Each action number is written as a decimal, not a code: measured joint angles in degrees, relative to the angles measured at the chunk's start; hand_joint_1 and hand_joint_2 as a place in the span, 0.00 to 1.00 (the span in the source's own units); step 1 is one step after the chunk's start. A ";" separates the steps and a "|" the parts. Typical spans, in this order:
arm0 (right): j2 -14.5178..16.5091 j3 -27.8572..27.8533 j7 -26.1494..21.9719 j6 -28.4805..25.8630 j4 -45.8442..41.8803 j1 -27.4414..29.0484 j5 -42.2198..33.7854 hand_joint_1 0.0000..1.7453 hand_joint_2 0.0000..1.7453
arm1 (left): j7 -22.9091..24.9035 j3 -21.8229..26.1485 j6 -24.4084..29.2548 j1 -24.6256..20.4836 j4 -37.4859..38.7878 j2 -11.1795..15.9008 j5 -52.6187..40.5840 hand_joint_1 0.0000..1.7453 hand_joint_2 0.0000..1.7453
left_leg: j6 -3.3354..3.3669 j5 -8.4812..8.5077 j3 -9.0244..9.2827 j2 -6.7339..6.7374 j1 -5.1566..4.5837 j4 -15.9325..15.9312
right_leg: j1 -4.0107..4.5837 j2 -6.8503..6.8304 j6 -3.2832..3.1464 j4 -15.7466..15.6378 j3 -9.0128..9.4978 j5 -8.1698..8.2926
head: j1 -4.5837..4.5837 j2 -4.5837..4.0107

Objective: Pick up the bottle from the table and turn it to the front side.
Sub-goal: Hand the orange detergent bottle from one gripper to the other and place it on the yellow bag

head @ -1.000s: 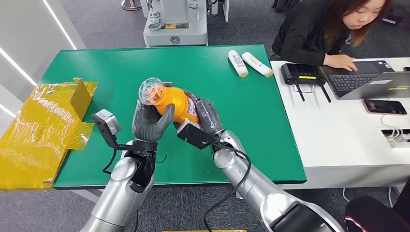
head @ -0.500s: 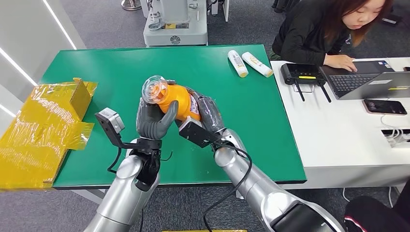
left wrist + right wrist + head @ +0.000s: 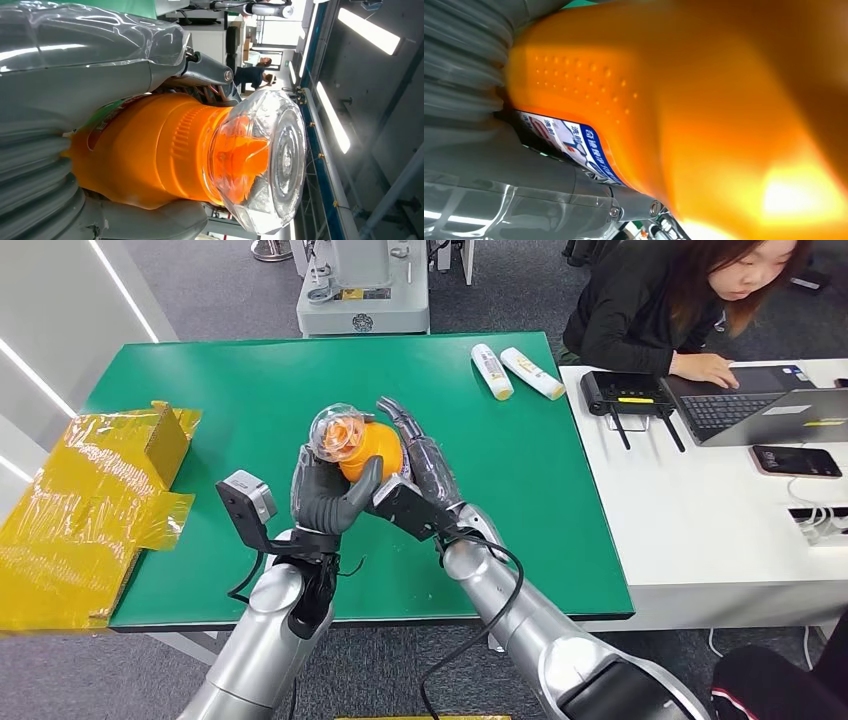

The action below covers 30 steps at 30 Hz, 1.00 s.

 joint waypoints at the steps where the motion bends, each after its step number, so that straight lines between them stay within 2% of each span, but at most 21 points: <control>1: 0.00 -0.10 -0.09 0.05 -0.07 0.11 0.02 0.00 1.00 | -0.07 0.00 0.00 0.00 0.15 0.01 -0.07 1.00 1.00 | 0.00 0.00 0.00 0.00 0.00 0.00 | 0.00 0.00 0.00 0.00 0.00 0.00 | 0.00 -0.01; 10: 0.00 -0.41 -0.39 0.74 -0.50 0.63 -0.06 0.00 1.00 | -0.53 0.00 0.88 0.01 0.98 0.08 -0.79 1.00 1.00 | 0.00 0.00 0.00 0.00 0.00 0.00 | 0.00 0.00 0.00 0.00 0.00 0.00 | -0.01 -0.02; 12: 0.00 -0.53 -0.93 1.73 -0.81 0.83 -0.49 0.00 1.00 | -1.05 0.00 2.60 0.02 1.23 0.26 -2.08 1.00 1.00 | 0.00 0.00 0.00 0.00 0.00 -0.01 | 0.00 0.00 0.00 0.01 0.00 0.00 | -0.01 -0.02; 15: -0.02 -0.70 -2.25 3.76 -2.28 1.64 -2.05 0.00 1.00 | -2.52 0.07 8.15 0.01 1.49 1.01 -6.28 1.00 1.00 | 0.00 0.00 0.00 0.01 0.01 -0.01 | 0.00 0.01 0.00 0.01 -0.01 0.00 | 0.00 -0.01; 17: -0.13 -0.71 -2.60 4.91 -4.19 2.56 -3.32 0.00 1.00 | -3.27 0.53 11.33 0.01 1.53 1.89 -8.90 1.00 1.00 | 0.00 0.00 0.00 0.02 0.01 -0.02 | 0.01 0.02 0.00 0.01 -0.01 0.00 | 0.00 -0.01; 21: -0.82 -0.71 -2.10 7.44 -9.62 5.19 -6.84 0.00 1.00 | -3.65 2.68 13.81 0.01 1.54 3.84 -11.50 1.00 1.00 | -0.01 0.00 0.00 0.02 0.03 -0.04 | 0.05 0.02 -0.01 0.01 -0.02 -0.01 | 0.00 -0.01; 30: -3.38 -0.42 1.41 12.41 -20.80 10.93 -13.34 0.00 1.00 | -3.61 7.46 14.87 0.55 1.52 5.99 -14.93 1.00 1.00 | 0.00 0.00 -0.02 0.01 0.03 -0.04 | 0.04 0.00 -0.01 0.00 -0.01 -0.01 | 0.00 0.00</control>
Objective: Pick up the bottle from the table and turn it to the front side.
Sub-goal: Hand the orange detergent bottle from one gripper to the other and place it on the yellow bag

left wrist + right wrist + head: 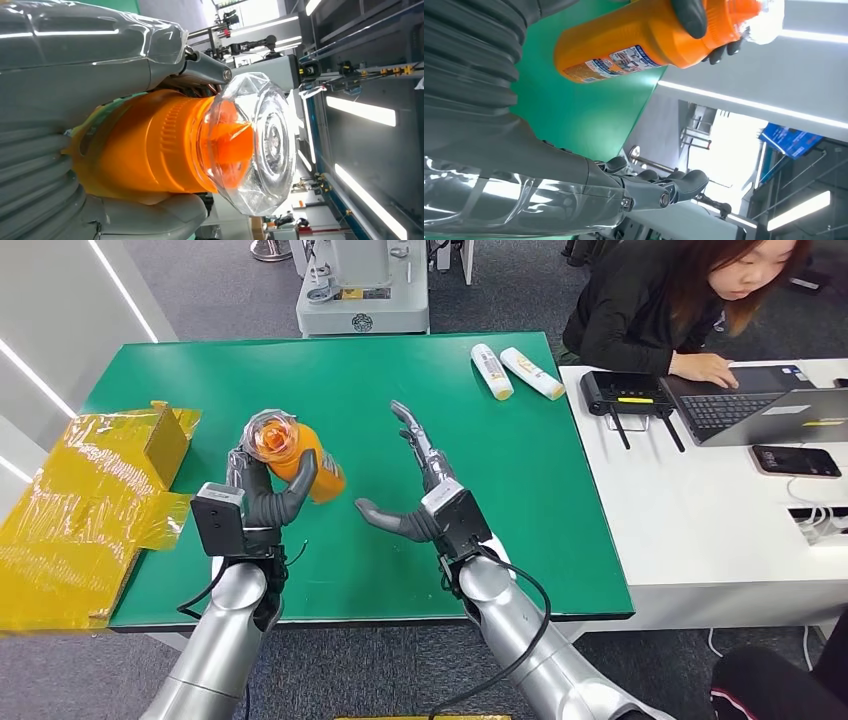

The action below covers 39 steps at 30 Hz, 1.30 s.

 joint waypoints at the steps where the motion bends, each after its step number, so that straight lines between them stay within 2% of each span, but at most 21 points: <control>1: -0.24 0.08 0.15 0.15 -0.56 0.41 -0.13 0.00 1.00 | 0.00 0.20 0.16 0.15 -0.01 0.08 -0.36 1.00 1.00 | 0.00 0.00 0.00 0.00 0.00 0.00 | 0.00 0.00 0.00 0.00 0.00 0.00 | 0.00 0.00; 8: -1.40 0.21 0.32 0.20 -2.95 2.39 -0.95 0.00 1.00 | 0.09 0.89 3.11 1.13 -0.45 0.52 -4.30 1.00 1.00 | 0.00 0.00 0.00 0.00 0.00 0.00 | 0.00 0.00 0.00 0.00 0.00 0.00 | -0.01 -0.01; 12: -2.23 0.21 -0.25 -0.57 -5.86 4.38 -2.24 0.00 1.00 | 1.13 0.91 11.92 1.08 -0.55 1.45 -17.32 1.00 1.00 | 0.00 0.00 0.01 0.00 0.01 0.00 | 0.01 0.00 0.00 0.00 -0.01 0.00 | -0.01 0.00; 14: -2.71 0.21 -0.27 -0.77 -7.53 5.28 -2.34 0.00 1.00 | 1.78 0.91 14.44 0.88 -0.58 2.02 -21.64 1.00 1.00 | 0.00 0.00 0.01 0.00 0.01 0.00 | 0.01 0.00 0.00 0.00 -0.02 0.00 | -0.01 -0.02; 16: -3.09 0.23 -0.55 -1.03 -8.95 5.95 -2.44 0.00 1.00 | 4.59 0.88 16.55 0.43 -0.52 2.47 -26.26 1.00 1.00 | -0.01 0.01 0.01 0.01 0.01 0.00 | 0.02 0.01 -0.01 0.00 -0.05 0.00 | 0.01 -0.01; 18: -3.45 0.31 -0.96 -1.67 -10.72 6.61 -2.79 0.00 1.00 | 10.91 0.73 20.25 -1.57 0.52 3.09 -38.04 1.00 1.00 | -0.04 0.03 -0.01 0.00 0.01 0.01 | 0.02 0.00 -0.03 0.00 -0.09 0.02 | 0.02 -0.01; 20: -3.90 0.51 -0.97 -2.55 -13.00 7.31 -2.97 0.00 1.00 | 16.88 0.55 22.97 -5.92 3.86 4.15 -55.08 1.00 1.00 | -0.09 0.08 -0.03 -0.03 0.01 0.02 | 0.02 -0.03 -0.08 0.00 -0.09 0.06 | 0.01 -0.01; 22: -4.42 0.83 -0.78 -3.33 -15.16 8.00 -2.91 0.00 1.00 | 20.22 0.18 23.70 -10.95 8.75 5.13 -67.41 1.00 1.00 | -0.13 0.13 -0.03 -0.02 0.01 0.01 | 0.02 -0.03 -0.13 0.01 -0.07 0.10 | 0.00 -0.01; 23: -4.70 0.99 -0.71 -3.62 -16.04 8.34 -2.91 0.00 1.00 | 21.25 -0.14 23.80 -13.04 11.14 5.45 -70.06 1.00 1.00 | -0.15 0.14 -0.03 0.01 0.01 0.01 | 0.02 -0.01 -0.17 0.02 -0.07 0.13 | 0.00 -0.01; 26: -5.70 1.25 -0.69 -4.24 -18.27 9.40 -3.14 0.00 1.00 | 23.56 -1.36 23.87 -17.71 17.96 6.03 -72.92 1.00 1.00 | -0.16 0.14 -0.01 0.12 0.01 0.01 | 0.02 0.10 -0.21 0.02 -0.10 0.17 | -0.01 -0.02; 30: -7.10 1.26 -0.91 -4.84 -20.73 10.99 -4.02 0.00 1.00 | 26.47 -3.01 22.98 -21.21 25.38 6.97 -75.78 1.00 1.00 | -0.16 0.14 -0.02 0.11 0.01 0.00 | 0.02 0.10 -0.22 0.02 -0.11 0.16 | 0.00 -0.02; 39: -9.47 1.26 -1.05 -6.08 -24.33 14.30 -4.15 0.00 1.00 | 31.99 -4.85 18.98 -23.40 35.97 9.46 -78.35 1.00 1.00 | -0.17 0.14 -0.02 0.21 0.03 -0.08 | 0.03 0.21 -0.23 0.02 -0.18 0.15 | -0.01 0.00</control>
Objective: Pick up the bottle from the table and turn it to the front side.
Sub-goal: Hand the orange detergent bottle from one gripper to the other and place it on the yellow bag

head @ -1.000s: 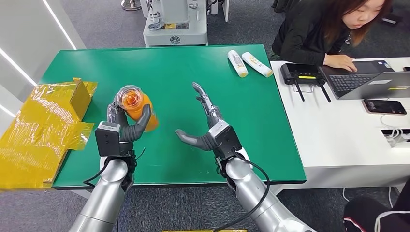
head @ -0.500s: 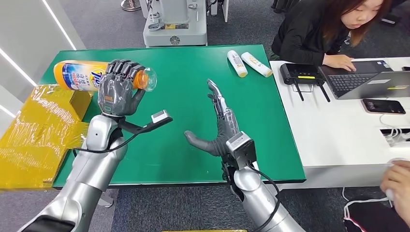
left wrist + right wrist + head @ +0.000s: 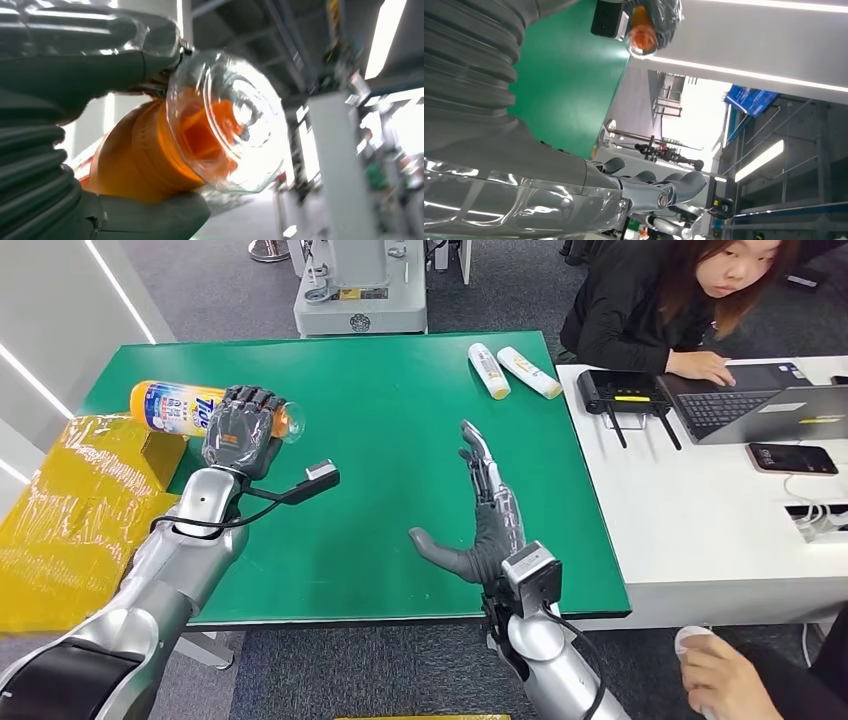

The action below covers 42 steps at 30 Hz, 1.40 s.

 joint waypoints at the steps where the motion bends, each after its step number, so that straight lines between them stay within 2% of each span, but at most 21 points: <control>1: -0.16 0.00 0.00 -0.04 -0.20 0.28 0.00 0.00 1.00 | 0.16 -0.02 -0.16 -0.01 0.70 0.26 -0.02 1.00 1.00 | 0.00 0.00 0.00 0.00 0.00 0.00 | 0.00 0.00 0.00 0.00 0.00 0.00 | 0.00 -0.01; 5: -0.59 -0.01 0.01 -0.22 -0.79 0.97 0.02 0.00 1.00 | 1.83 -0.14 -1.75 -0.09 2.75 1.14 -0.42 1.00 1.00 | 0.00 0.00 -0.01 -0.01 0.00 -0.01 | 0.02 -0.01 0.00 0.01 0.00 0.00 | 0.01 0.00; 9: -0.88 -0.11 0.21 -0.93 -1.55 1.98 0.40 0.00 1.00 | 8.12 -0.32 -5.81 -0.11 4.49 2.52 -1.06 1.00 1.00 | -0.01 0.00 -0.02 0.06 0.00 -0.01 | 0.02 0.04 0.00 0.01 0.00 0.00 | 0.00 -0.01; 14: -1.26 -0.83 0.85 -1.22 -1.98 3.70 1.44 0.00 1.00 | 17.33 -0.28 -6.94 0.86 6.32 5.38 -0.74 1.00 1.00 | -0.01 0.00 -0.01 0.04 0.02 -0.04 | 0.02 0.04 -0.01 0.01 -0.01 -0.01 | 0.00 -0.01; 18: -1.58 -1.07 1.05 -1.04 -2.00 4.34 2.01 0.00 1.00 | 20.07 -0.25 -6.76 2.16 7.38 7.22 -0.84 1.00 1.00 | -0.01 0.00 -0.02 0.02 0.03 -0.06 | 0.04 0.02 -0.01 0.01 -0.02 -0.02 | 0.00 0.00; 26: -1.98 -1.07 1.75 -0.56 -2.68 4.59 1.87 0.00 1.00 | 19.98 -0.25 -7.63 3.80 8.51 8.53 -1.07 1.00 1.00 | -0.02 0.00 -0.02 0.02 0.01 -0.06 | 0.03 0.01 -0.01 0.00 -0.01 -0.02 | 0.01 -0.01; 32: -2.39 -1.07 1.81 0.50 -3.40 4.96 2.09 0.00 1.00 | 15.61 -0.25 -7.85 5.68 9.03 8.80 -1.43 1.00 1.00 | -0.03 -0.01 -0.02 0.02 0.02 -0.06 | 0.04 0.01 -0.01 -0.01 -0.02 -0.02 | 0.01 -0.01; 38: -2.72 -1.07 1.81 0.66 -3.66 5.20 2.14 0.00 1.00 | 14.31 -0.25 -8.09 6.70 9.18 8.71 -1.60 1.00 1.00 | -0.03 -0.01 -0.02 0.02 0.02 -0.06 | 0.04 0.01 -0.01 -0.01 -0.03 -0.02 | 0.01 -0.02; 42: -2.95 -1.07 2.09 1.22 -4.48 5.64 3.09 0.00 1.00 | 12.67 -0.22 -10.99 6.99 9.28 8.59 -0.93 1.00 1.00 | -0.03 -0.01 -0.02 0.02 0.02 -0.06 | 0.04 0.01 -0.01 0.00 -0.03 -0.02 | 0.00 0.00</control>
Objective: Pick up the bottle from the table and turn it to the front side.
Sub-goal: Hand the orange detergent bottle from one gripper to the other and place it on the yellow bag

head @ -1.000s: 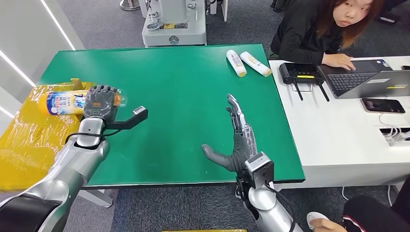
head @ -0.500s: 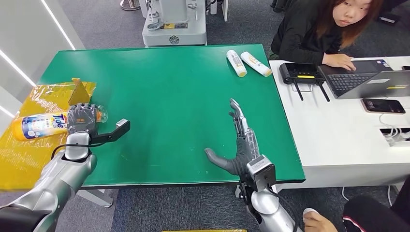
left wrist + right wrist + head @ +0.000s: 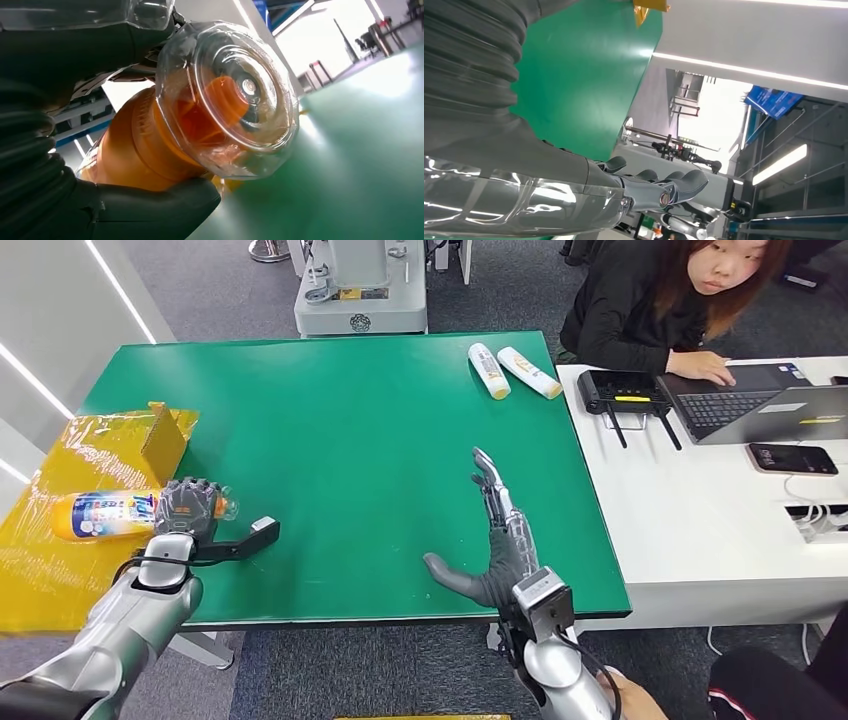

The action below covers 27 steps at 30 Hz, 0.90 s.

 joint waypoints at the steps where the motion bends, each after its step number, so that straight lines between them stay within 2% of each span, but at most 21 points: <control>1: -0.07 0.00 0.19 0.14 -0.42 0.32 0.64 0.00 1.00 | -0.15 0.10 -0.94 0.14 0.05 -0.04 0.26 1.00 1.00 | 0.00 0.00 0.00 0.00 0.00 0.00 | 0.00 0.00 0.00 0.00 0.00 0.00 | 0.01 0.00; 6: -0.32 0.02 1.48 0.60 -3.48 2.70 4.57 0.00 1.00 | -1.28 1.51 -3.77 0.95 0.20 0.20 2.16 1.00 1.00 | 0.00 -0.01 -0.01 -0.01 0.00 -0.02 | 0.00 -0.01 -0.01 0.00 0.00 -0.02 | 0.01 0.00; 8: -0.36 0.03 2.00 0.93 -4.71 3.49 5.60 0.00 1.00 | -1.61 2.25 -4.01 1.23 0.25 0.37 2.75 0.97 1.00 | 0.00 -0.01 -0.01 -0.01 0.00 -0.04 | 0.00 -0.01 -0.03 0.00 0.00 -0.04 | 0.01 -0.01; 11: -0.40 0.04 2.88 2.12 -6.38 4.60 6.98 0.00 1.00 | -1.61 3.57 -4.68 1.49 0.31 0.69 3.99 0.22 1.00 | 0.00 -0.01 -0.01 -0.01 0.00 -0.05 | 0.00 -0.01 -0.04 0.00 0.00 -0.04 | 0.01 -0.01; 12: -0.42 0.04 3.15 2.71 -6.91 5.03 7.47 0.00 1.00 | -1.54 4.13 -4.87 1.56 0.33 0.82 4.56 0.00 1.00 | 0.00 -0.01 0.00 0.00 0.00 -0.05 | 0.00 -0.01 -0.04 0.00 0.00 -0.04 | 0.01 -0.01; 19: -0.42 0.04 3.90 8.26 -11.08 8.75 10.59 0.00 1.00 | 0.54 9.02 -2.83 2.15 0.37 1.71 7.41 0.00 1.00 | -0.01 -0.01 0.02 0.00 0.00 -0.08 | 0.00 -0.02 -0.05 0.01 0.01 -0.05 | 0.01 -0.01; 27: -0.41 0.03 4.64 10.45 -12.78 10.14 11.33 0.00 1.00 | -1.10 12.47 0.80 3.42 0.37 1.83 8.56 0.00 1.00 | -0.02 0.00 0.06 -0.01 0.00 -0.09 | 0.00 -0.02 -0.06 0.01 0.03 -0.05 | 0.01 -0.01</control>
